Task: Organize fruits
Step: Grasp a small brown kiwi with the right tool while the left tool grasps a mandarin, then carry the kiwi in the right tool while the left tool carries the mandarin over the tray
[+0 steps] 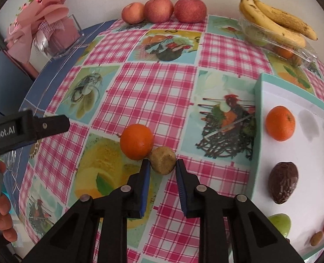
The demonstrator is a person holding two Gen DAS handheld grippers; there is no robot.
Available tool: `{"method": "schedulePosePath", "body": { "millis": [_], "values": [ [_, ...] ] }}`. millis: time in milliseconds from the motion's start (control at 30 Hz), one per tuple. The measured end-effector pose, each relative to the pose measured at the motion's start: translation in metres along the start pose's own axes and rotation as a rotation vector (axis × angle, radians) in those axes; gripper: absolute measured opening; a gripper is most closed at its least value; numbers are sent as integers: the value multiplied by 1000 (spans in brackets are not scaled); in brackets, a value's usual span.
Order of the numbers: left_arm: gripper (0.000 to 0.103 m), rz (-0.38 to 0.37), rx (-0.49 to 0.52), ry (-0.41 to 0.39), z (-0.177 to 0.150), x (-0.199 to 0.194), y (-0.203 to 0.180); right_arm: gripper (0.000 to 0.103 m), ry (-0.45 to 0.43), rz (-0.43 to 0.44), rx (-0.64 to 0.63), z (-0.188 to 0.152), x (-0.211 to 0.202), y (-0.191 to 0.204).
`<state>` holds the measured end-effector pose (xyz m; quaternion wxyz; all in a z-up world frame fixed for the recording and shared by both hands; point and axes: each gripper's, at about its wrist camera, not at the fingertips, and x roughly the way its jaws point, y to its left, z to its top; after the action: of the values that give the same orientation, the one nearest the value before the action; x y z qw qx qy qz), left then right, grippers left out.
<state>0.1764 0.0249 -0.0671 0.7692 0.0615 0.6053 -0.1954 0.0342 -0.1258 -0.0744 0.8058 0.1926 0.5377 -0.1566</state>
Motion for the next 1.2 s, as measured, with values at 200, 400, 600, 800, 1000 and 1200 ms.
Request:
{"method": "schedulePosePath", "body": {
  "millis": [200,400,600,800,1000,1200],
  "values": [
    [96,-57,25,-7,-2,-5,-13,24,-34,-17,45,2,-19,-17],
    [83,-149,59,-4,-6,-10,-36,24,-75,-19,81,4,-39,-33],
    [65,-247,98,12,-9,-5,-64,24,-103,-36,73,5,-57,-42],
    [51,-268,117,40,-15,8,-82,24,-130,-39,80,5,-74,-52],
    [45,-273,109,54,-17,20,-90,24,-154,-38,89,5,-86,-60],
    [34,-246,96,57,-18,23,-96,24,-174,-35,95,4,-97,-65]
  ]
}}
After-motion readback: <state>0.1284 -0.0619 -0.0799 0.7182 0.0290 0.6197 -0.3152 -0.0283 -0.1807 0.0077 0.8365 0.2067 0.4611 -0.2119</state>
